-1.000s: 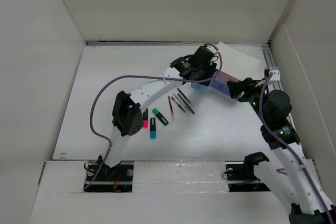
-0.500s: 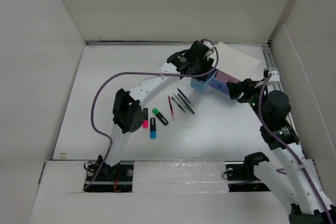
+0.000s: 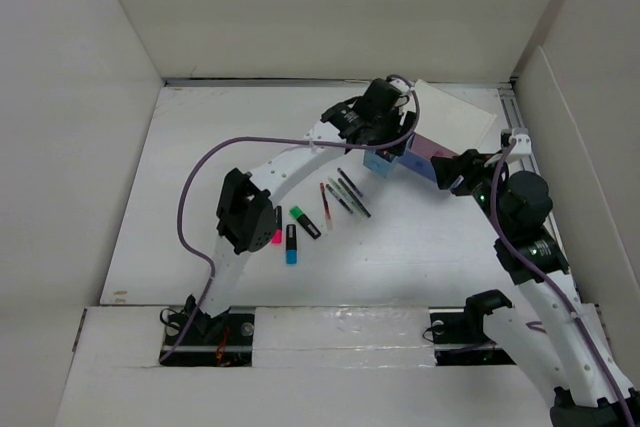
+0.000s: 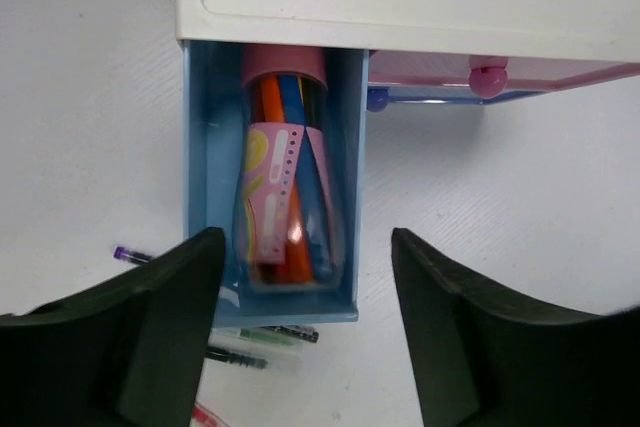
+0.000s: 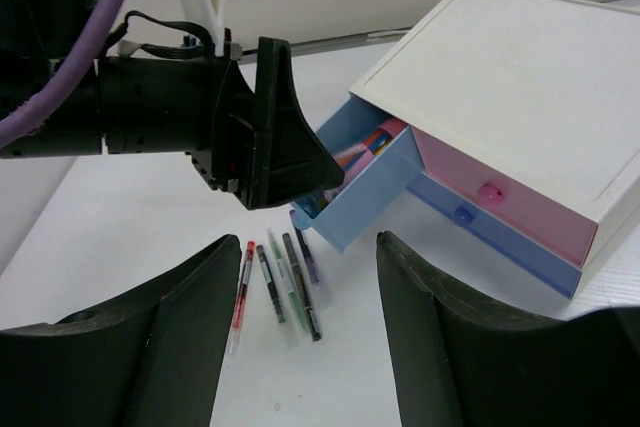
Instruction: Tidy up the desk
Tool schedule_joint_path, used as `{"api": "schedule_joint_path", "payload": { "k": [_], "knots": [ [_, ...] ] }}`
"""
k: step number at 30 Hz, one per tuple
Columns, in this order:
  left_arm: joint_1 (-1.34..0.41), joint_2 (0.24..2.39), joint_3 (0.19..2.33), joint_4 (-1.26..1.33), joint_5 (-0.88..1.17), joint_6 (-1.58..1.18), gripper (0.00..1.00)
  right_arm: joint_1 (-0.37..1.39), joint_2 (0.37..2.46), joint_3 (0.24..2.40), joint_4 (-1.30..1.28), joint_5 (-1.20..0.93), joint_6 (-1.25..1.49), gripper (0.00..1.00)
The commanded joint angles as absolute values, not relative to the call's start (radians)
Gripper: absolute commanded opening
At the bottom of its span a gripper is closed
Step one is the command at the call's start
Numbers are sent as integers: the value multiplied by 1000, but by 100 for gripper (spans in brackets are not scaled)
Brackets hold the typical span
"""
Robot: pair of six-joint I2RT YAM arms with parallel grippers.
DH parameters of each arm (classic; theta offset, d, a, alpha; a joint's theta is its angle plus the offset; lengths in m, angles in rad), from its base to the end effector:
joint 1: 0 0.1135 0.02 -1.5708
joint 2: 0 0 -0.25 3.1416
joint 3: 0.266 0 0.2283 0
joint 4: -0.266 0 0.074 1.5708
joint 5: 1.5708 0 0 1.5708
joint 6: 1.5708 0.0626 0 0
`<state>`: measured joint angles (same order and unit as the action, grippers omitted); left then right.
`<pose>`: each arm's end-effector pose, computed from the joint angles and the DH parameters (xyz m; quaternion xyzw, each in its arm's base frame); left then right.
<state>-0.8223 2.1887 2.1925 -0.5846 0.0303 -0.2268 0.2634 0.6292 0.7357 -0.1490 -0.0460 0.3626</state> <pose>0.3382 -0.3670 0.3032 0.2650 0.8390 -0.2494 0.4044 0.1604 0.0462 0.3379 0.0199 0.7217 0.2288 0.6530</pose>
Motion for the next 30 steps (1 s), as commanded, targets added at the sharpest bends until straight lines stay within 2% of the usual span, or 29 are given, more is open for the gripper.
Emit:
{"api": "schedule_joint_path", "payload": {
  "k": [1,3,5,6,8,9,11,12,13,15,20,24,30],
  "knots": [
    [-821,2045,2158,-496,15,-227,66,273,637,726,-94,-55,367,62],
    [-821,1999,2138,-474,11,-224,77,273,637,726,-92,-54,367,62],
    [-821,1980,2147,-480,-24,-218,78,273,638,729,-94,-54,367,62],
    [-821,1976,2151,-488,-40,-218,73,273,637,729,-92,-52,367,62],
    [-821,1938,2135,-477,-92,-224,55,273,630,729,-94,-48,367,62],
    [-821,1918,2079,-457,-110,-229,33,273,630,730,-95,-43,364,62],
    [-833,1815,1985,-363,-165,-254,9,273,627,732,-98,-38,362,45],
    [-833,1772,1863,-327,-173,-262,0,273,627,730,-98,-38,359,36],
    [-833,1729,1797,-286,-181,-271,0,273,630,730,-98,-38,356,15],
    [-833,1610,1607,-183,-184,-308,0,273,646,726,-101,-43,348,2],
    [-833,1456,1259,-43,-163,-382,0,273,683,712,-87,-64,342,0],
    [-842,1439,1126,72,-103,-422,0,273,715,704,-49,-67,356,0],
    [-862,1546,1147,161,-52,-433,0,273,790,727,-23,-34,357,0]
  ]
}}
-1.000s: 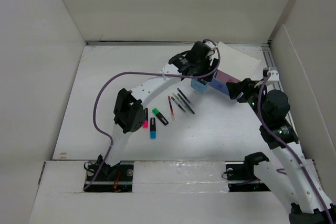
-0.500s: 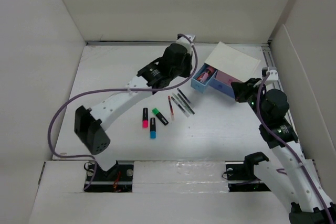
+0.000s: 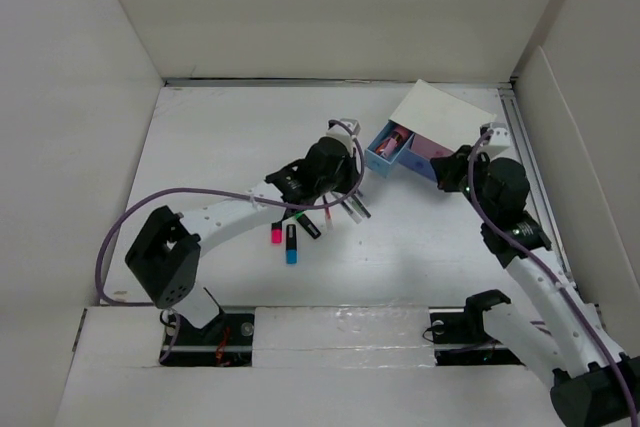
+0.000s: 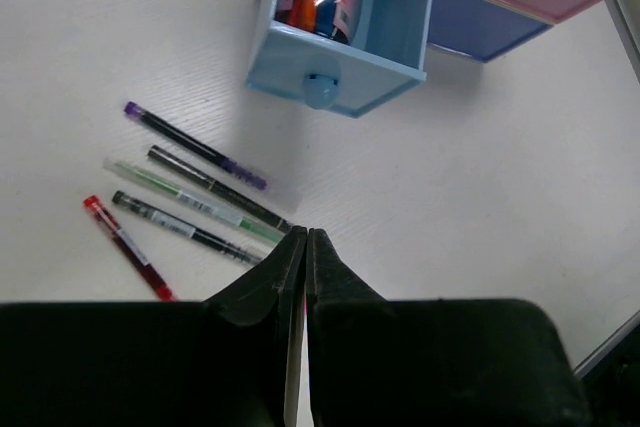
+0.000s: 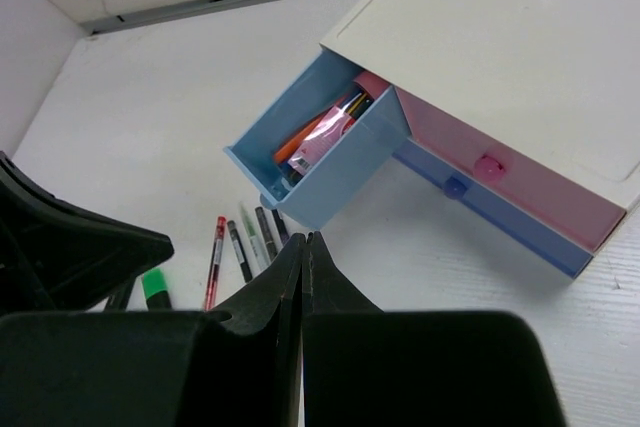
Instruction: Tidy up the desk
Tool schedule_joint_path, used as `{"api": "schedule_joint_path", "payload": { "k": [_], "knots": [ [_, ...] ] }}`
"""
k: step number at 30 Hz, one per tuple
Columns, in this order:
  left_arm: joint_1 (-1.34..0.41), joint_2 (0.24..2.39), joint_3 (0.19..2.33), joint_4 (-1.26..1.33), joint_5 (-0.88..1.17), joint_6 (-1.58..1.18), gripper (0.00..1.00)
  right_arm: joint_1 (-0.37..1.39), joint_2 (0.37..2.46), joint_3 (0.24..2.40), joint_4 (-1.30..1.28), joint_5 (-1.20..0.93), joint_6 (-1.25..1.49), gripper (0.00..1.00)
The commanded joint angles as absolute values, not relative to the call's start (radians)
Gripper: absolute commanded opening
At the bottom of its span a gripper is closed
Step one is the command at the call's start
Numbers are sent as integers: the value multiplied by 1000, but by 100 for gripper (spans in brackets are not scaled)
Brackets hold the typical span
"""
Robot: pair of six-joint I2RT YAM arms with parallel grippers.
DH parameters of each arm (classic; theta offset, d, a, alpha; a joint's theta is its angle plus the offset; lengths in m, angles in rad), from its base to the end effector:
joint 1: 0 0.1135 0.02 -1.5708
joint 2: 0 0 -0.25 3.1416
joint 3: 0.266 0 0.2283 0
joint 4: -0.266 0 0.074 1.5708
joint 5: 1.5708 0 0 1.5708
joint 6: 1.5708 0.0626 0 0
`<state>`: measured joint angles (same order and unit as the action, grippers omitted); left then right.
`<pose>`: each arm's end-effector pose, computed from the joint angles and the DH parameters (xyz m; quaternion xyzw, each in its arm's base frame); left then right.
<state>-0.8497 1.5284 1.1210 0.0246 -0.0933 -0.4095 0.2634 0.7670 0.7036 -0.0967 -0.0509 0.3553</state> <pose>0.2433 -0.2680 0.2802 0.1553 0.8135 -0.2980 0.4746 0.1907 0.0547 0.3112 0.0185 0.7611 0.2158 0.6114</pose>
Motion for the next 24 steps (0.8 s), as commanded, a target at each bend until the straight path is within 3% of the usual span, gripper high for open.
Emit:
{"api": "schedule_joint_path", "payload": {
  "k": [1,9,15,24],
  "knots": [
    [-862,1563,1161,175,-42,-433,0,273,801,738,-23,-32,360,0],
    [-862,1750,1308,178,-40,-393,0,273,871,771,52,69,360,0],
    [-862,1808,1367,183,-61,-377,0,250,1066,871,97,176,330,0],
    [-862,1856,1405,207,-63,-367,0,173,1383,985,127,163,321,0]
  ]
}}
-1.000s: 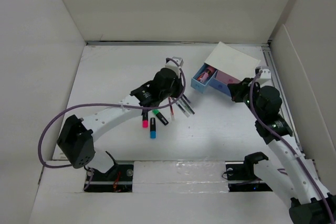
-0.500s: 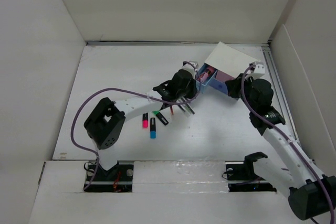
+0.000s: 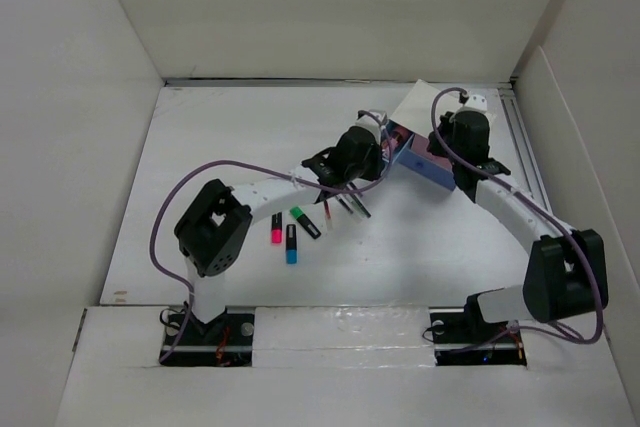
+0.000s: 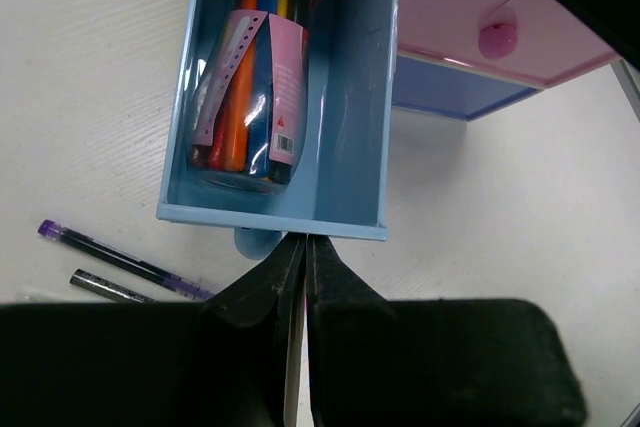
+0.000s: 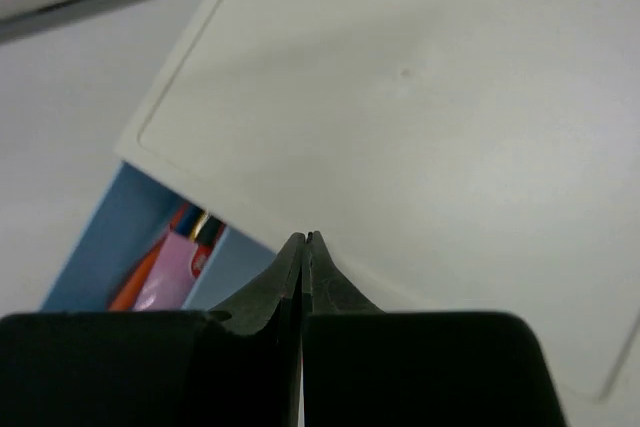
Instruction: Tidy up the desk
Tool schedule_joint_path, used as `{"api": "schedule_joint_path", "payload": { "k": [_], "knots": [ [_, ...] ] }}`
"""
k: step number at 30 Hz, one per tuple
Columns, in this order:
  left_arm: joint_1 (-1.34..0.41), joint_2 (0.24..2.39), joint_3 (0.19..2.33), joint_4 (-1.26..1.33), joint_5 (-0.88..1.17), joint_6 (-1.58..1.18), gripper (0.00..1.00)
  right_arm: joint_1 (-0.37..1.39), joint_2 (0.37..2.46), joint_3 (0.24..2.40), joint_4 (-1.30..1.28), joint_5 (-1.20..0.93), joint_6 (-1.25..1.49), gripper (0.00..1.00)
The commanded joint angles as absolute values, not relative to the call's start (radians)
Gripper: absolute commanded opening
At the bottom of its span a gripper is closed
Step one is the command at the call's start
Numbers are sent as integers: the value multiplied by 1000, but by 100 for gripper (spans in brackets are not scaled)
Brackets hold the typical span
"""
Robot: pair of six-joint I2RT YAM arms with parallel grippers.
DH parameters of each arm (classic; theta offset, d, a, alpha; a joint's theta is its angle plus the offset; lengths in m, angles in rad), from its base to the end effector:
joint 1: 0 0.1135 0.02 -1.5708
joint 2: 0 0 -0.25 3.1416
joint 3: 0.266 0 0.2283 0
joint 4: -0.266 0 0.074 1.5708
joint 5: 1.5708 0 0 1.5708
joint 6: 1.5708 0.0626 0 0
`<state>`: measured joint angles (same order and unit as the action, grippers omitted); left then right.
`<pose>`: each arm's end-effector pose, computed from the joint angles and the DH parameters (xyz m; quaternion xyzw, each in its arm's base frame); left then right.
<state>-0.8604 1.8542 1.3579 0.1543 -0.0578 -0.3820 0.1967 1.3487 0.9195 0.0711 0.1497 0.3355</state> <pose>0.2902 -0.3318 0.2556 0.1773 0.7975 -0.3162 0.4823 0.3132 0.0529 0.2726 0.0993 0.8145 0.0902 0.5644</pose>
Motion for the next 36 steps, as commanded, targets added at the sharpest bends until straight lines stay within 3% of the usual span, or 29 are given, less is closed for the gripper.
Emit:
{"api": "schedule_joint_path", "payload": {
  "k": [1,11,19,36],
  "knots": [
    [-862,1862,1408,207,-61,-365,0,173,1396,995,124,155,321,0],
    [-862,1916,1483,216,-77,-342,0,163,1440,931,138,66,365,0],
    [-862,2023,1626,199,-120,-321,0,163,1375,836,164,46,382,0],
    [-842,2252,1950,160,-132,-307,0,153,1217,850,83,72,380,0]
  ]
}}
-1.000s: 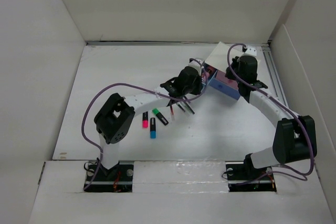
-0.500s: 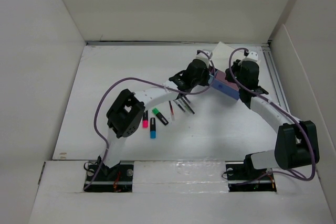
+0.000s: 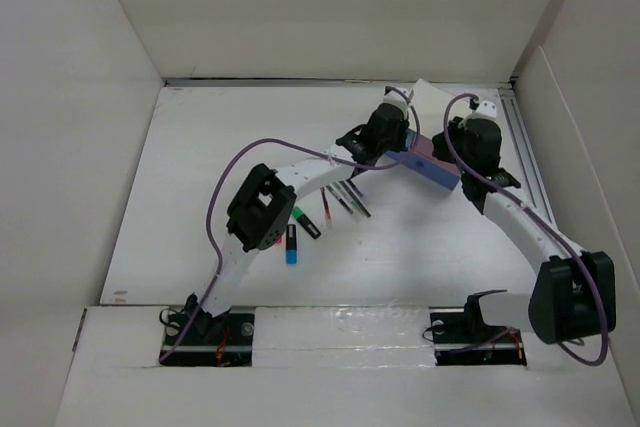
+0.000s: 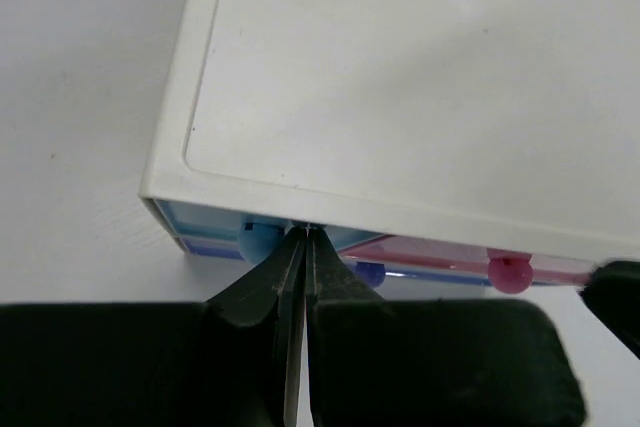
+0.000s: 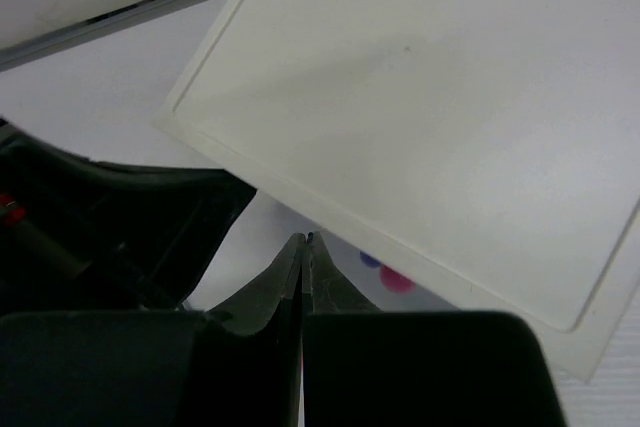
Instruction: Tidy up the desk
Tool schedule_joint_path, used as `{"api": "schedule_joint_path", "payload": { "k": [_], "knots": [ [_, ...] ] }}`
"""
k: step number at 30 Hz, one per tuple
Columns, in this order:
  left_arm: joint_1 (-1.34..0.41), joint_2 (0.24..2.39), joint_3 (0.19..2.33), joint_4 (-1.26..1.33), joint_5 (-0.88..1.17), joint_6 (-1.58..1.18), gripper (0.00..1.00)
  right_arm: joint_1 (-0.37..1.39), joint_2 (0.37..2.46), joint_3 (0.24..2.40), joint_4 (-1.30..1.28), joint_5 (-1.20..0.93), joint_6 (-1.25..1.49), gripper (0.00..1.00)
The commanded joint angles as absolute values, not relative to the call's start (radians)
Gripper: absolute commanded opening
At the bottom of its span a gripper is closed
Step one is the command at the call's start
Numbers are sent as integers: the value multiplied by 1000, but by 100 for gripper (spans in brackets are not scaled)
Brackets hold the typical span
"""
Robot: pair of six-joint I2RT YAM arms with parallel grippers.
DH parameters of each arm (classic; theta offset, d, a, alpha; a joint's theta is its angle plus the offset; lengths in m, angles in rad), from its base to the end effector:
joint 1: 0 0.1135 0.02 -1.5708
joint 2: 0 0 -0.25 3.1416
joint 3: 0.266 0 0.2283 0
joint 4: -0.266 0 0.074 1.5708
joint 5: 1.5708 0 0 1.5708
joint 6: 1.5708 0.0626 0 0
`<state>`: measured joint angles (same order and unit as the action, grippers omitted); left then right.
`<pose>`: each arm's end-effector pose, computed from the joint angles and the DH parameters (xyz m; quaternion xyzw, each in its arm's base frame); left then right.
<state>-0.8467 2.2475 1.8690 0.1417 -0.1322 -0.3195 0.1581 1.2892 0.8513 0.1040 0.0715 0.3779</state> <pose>0.3610 -0.3958 0.2509 0.1648 0.7675 -0.2966 0.5439 0.3013 0.0435 0.2699 0.1099 0.8071 0.1253 0.5664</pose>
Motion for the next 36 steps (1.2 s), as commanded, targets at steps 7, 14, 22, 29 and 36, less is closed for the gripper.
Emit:
{"api": "schedule_joint_path", "payload": {
  "k": [7,14,22,29,36],
  "knots": [
    [-842,2289,2020,156,-86,-319,0,153,1031,715,64,86,403,1],
    [-851,2149,1838,235,-64,-348,0,104,1041,617,135,22,489,33],
    [-831,1796,1387,417,-77,-417,14,5,1144,638,164,51,499,18],
    [-831,1631,1080,529,-49,-524,14,-84,1230,736,181,121,437,4],
    [-864,1514,898,598,-49,-592,15,-112,1308,805,186,78,396,25]
  ]
}}
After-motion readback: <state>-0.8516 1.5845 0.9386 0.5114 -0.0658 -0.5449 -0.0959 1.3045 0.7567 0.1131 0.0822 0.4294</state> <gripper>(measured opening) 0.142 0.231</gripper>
